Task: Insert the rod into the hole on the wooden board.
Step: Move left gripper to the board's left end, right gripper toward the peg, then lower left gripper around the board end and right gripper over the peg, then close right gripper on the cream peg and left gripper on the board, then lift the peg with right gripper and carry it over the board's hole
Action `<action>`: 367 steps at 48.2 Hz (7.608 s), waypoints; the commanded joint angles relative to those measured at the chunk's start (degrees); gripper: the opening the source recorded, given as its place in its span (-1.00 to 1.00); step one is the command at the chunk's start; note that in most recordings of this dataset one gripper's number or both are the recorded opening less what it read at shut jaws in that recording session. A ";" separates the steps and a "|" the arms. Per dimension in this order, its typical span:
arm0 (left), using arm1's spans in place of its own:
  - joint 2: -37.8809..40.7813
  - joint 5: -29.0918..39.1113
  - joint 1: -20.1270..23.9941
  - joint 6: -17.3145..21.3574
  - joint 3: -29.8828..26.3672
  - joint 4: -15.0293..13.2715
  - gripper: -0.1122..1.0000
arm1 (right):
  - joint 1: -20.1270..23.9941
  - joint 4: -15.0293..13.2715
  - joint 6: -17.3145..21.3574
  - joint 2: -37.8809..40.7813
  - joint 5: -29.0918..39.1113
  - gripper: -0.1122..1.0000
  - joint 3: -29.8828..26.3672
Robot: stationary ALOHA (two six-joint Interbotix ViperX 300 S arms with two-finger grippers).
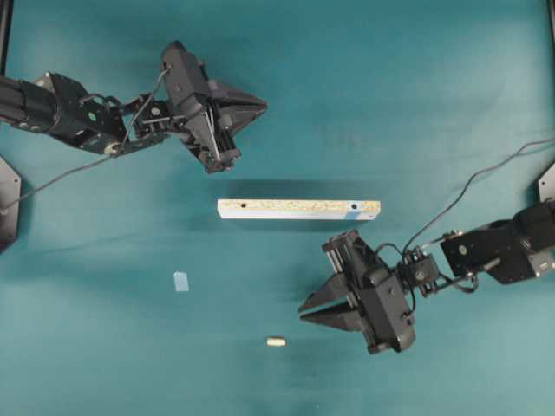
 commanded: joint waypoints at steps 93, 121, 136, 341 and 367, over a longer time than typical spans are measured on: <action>-10.46 30.85 -15.38 1.85 -3.78 2.64 0.99 | 0.97 0.09 24.52 -5.71 78.22 0.64 -34.37; -7.56 27.95 -17.49 3.34 -4.22 2.64 0.99 | 3.52 0.00 35.42 2.29 82.97 0.64 -44.65; -5.98 27.95 -17.58 3.08 -4.66 2.64 0.98 | 4.22 0.09 35.77 5.54 83.41 0.64 -46.67; -5.89 29.00 -18.90 2.81 -3.78 2.55 0.98 | 2.46 -9.76 35.95 -6.59 78.05 -0.58 -41.75; -5.80 29.00 -14.77 3.52 -3.43 2.55 0.98 | -3.69 -11.43 35.77 -20.13 54.58 -0.58 -20.57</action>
